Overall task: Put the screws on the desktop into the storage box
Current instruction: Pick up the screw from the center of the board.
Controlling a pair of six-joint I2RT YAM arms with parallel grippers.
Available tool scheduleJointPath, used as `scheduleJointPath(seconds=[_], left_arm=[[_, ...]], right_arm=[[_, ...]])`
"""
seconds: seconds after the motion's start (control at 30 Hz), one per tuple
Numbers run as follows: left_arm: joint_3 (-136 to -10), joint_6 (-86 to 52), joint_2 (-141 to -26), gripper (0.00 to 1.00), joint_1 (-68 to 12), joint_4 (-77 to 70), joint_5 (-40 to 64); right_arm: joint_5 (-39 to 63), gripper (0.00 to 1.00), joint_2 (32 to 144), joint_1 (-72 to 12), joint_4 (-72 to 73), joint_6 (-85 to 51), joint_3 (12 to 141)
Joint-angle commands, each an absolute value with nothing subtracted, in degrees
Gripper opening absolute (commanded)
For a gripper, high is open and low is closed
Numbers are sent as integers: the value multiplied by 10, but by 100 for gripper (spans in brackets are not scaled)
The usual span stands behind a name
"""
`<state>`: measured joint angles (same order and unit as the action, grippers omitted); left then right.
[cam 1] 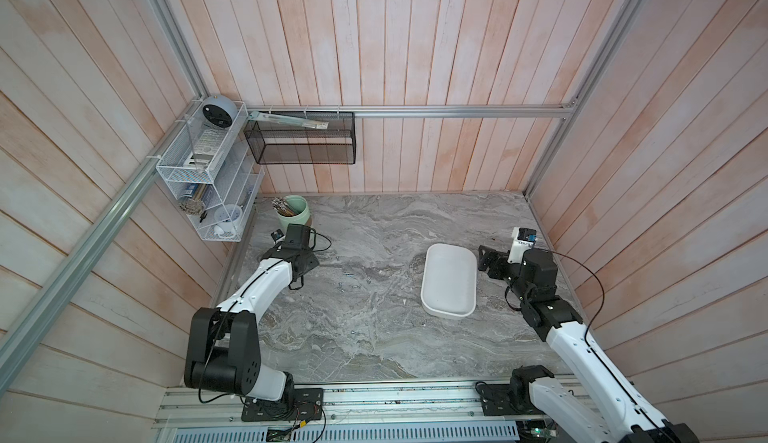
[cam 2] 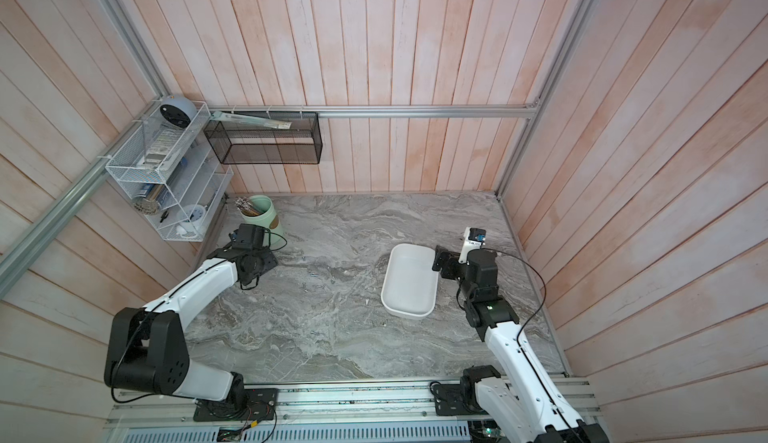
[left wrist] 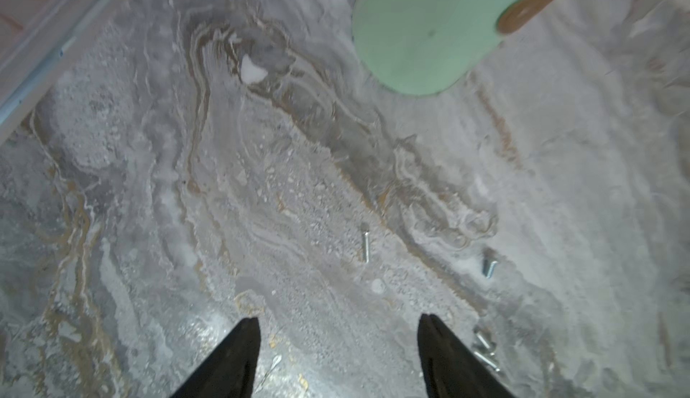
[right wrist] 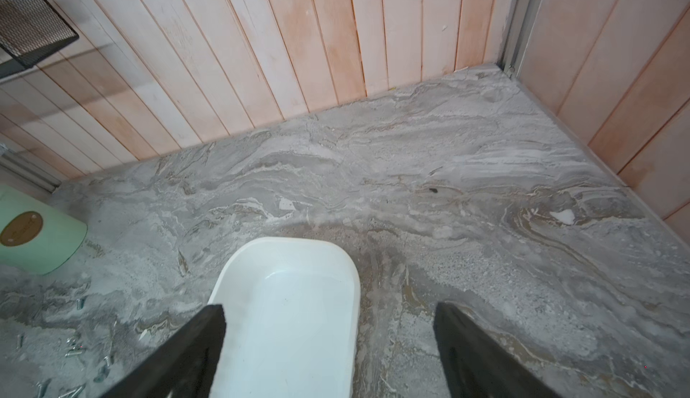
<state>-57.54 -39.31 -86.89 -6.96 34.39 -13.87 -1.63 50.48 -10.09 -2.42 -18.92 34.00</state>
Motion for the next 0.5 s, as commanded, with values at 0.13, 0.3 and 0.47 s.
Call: scheduleJointPath(seconds=[0.13, 0.3, 0.47], left_arm=[[-695, -385, -993, 63, -69, 413, -135], [-715, -387, -1045, 54, -70, 406, -121], [-703, -395, -1064, 50, -69, 387, -113]], right_arm=[[-16, 93, 470, -103, -46, -194, 328], [-17, 93, 462, -103, -41, -192, 321], [-19, 93, 470, -102, -42, -194, 323]])
